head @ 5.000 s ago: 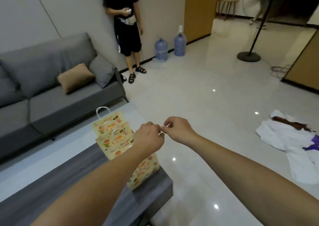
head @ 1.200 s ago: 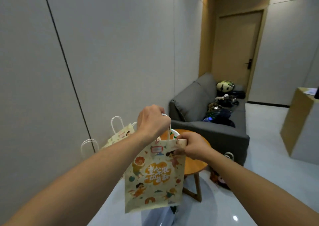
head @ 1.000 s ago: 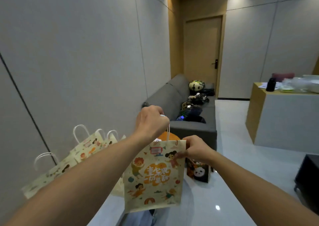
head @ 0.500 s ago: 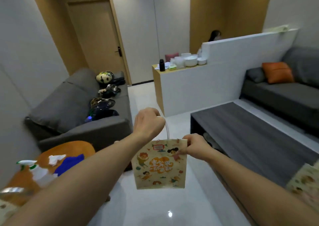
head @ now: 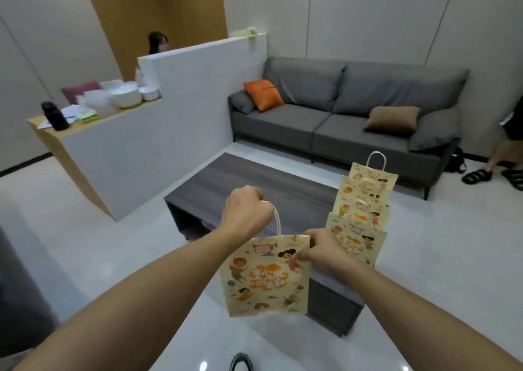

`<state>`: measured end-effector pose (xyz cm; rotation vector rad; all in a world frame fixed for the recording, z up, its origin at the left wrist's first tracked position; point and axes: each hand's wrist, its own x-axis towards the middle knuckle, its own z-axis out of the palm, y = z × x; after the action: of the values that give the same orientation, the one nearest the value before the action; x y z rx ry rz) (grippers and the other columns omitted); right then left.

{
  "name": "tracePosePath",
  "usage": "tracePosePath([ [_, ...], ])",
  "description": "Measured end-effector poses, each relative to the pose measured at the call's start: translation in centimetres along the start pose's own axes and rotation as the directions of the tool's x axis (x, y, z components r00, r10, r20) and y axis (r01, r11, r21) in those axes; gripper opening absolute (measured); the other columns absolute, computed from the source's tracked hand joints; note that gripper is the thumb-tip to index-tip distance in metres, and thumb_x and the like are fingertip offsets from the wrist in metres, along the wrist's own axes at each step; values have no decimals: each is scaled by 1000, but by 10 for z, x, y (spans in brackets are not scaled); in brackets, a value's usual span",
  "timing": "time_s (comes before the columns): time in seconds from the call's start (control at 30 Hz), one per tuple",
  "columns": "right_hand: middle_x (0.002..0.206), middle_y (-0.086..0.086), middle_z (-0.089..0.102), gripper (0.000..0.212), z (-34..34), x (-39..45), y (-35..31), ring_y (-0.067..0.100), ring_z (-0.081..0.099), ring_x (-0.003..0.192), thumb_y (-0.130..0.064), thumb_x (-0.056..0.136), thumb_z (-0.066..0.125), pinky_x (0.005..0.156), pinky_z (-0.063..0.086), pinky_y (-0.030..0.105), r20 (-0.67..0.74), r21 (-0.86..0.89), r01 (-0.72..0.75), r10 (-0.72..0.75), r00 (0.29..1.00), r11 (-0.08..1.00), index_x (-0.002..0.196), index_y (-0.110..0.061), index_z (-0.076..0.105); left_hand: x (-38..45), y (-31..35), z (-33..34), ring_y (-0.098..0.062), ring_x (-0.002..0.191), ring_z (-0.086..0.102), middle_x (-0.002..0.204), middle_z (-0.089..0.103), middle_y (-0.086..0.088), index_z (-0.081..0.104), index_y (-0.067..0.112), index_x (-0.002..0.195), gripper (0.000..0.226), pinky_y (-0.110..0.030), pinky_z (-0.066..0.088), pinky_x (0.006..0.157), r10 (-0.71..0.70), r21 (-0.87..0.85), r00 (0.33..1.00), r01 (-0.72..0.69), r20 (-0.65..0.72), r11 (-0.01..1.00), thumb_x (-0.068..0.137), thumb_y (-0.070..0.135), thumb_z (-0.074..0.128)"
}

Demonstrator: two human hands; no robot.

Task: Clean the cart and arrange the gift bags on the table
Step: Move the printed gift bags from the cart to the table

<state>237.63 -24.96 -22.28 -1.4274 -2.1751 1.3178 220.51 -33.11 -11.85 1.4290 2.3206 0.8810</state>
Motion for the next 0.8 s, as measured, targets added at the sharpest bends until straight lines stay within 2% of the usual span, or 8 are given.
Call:
tracePosePath([
  [0.17,84,-3,76,17,-20,51,8,13,71,82,-17,70,85,77,61,40,-137,-14,-104,101,985,994,82,-16,73,78,4,24,-24,61,52,64,57,-7,58,2,69,13,-34,40,53,121,-38,983,-117,138,992,70,11,49],
  [0.3,80,1,75,21,-26,92,1,20,71,80,-22,67,88,73,60,46,-182,-51,-169,158,971,984,78,-11,73,138,3,29,-27,68,60,72,65,-11,64,3,73,15,-36,46,54,184,-52,958,-177,219,983,76,9,51],
  [0.37,83,3,75,21,-25,110,-6,21,70,82,-21,71,87,75,58,45,-209,-48,-202,188,960,978,82,-11,73,165,1,31,-28,69,63,74,67,-11,67,3,76,17,-37,49,54,210,-51,944,-204,254,978,76,9,51],
  [0.5,86,-3,72,11,-18,146,-16,13,67,83,-18,81,82,80,59,38,-250,-44,-252,234,940,967,88,-18,73,212,-7,34,-30,73,64,73,67,-13,67,5,73,17,-45,56,62,269,-46,920,-267,286,963,75,10,51],
  [0.57,87,-3,72,12,-13,164,-18,13,67,84,-20,81,82,81,58,39,-257,-60,-261,238,937,963,90,-19,73,231,-11,37,-27,70,62,70,64,-11,64,6,69,15,-44,53,58,278,-38,910,-281,307,959,77,9,52],
  [0.67,90,-4,72,14,-12,188,-20,13,67,86,-22,81,81,83,59,41,-262,-57,-284,261,929,957,93,-20,74,259,-16,47,-22,61,52,63,56,-7,58,7,63,15,-35,40,51,287,-30,899,-294,331,955,76,7,51],
  [0.73,91,-5,72,14,-16,206,-19,11,67,86,-22,81,81,82,59,39,-268,-51,-288,265,926,956,93,-21,73,280,-16,55,-22,62,55,64,59,-7,61,8,65,15,-38,46,52,293,-29,893,-302,341,953,76,7,51],
  [0.8,90,-7,71,12,-23,224,-18,9,66,85,-20,83,79,80,59,34,-264,-37,-299,279,923,953,90,-24,71,303,-13,64,-23,68,61,68,64,-7,65,11,69,16,-42,56,59,298,-31,888,-307,350,951,78,8,52],
])
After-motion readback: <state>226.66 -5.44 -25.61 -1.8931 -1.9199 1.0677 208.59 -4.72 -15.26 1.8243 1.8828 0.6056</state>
